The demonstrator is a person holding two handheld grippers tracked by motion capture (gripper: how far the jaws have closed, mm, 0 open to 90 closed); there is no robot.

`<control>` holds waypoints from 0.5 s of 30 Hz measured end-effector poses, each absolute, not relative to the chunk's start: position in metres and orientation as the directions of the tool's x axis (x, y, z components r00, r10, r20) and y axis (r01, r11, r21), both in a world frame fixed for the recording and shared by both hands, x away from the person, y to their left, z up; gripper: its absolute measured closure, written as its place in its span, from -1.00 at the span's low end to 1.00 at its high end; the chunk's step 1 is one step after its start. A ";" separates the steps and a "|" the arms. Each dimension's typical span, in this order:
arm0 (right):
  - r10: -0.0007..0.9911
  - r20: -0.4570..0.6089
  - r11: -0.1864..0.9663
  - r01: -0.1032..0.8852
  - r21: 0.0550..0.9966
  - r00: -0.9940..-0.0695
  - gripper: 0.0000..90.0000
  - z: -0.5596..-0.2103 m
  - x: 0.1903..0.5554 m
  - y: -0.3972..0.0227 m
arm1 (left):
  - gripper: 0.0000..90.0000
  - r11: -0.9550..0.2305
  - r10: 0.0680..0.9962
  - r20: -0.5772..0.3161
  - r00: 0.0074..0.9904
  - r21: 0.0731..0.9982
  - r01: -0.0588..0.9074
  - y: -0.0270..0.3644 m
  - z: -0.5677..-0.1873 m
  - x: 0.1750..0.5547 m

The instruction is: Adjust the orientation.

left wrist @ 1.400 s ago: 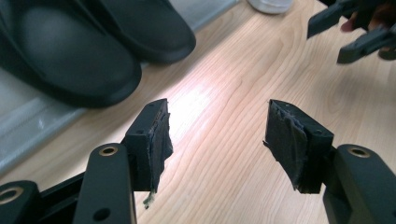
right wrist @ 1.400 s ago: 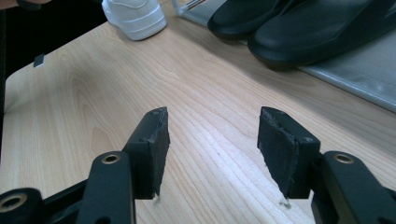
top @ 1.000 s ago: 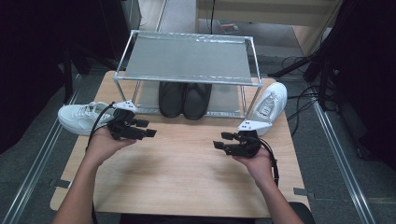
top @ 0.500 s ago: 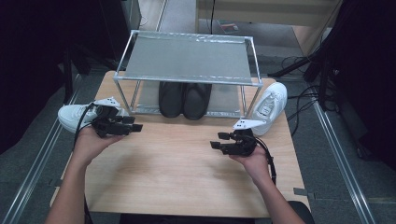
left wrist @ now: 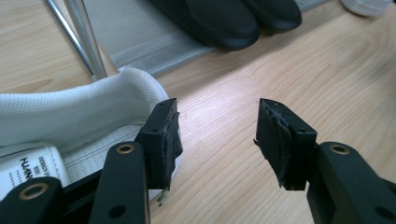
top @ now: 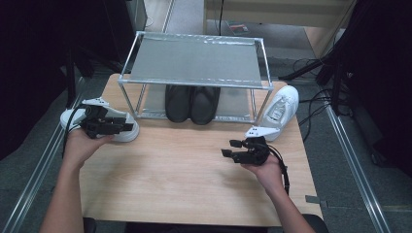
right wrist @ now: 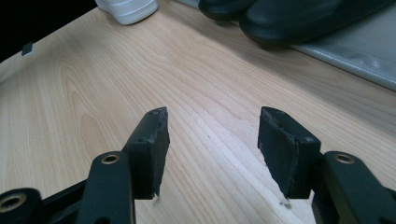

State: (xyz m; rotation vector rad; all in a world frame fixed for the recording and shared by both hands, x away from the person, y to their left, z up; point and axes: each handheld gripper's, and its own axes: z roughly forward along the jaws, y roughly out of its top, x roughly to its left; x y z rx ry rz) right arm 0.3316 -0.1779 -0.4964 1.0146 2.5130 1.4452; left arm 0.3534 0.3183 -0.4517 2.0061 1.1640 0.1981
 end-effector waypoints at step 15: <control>0.613 0.245 0.320 0.519 0.793 -0.751 0.00 -0.498 0.320 -0.192 | 0.27 -0.274 0.828 -0.234 0.509 0.624 0.732 0.316 -0.484 0.384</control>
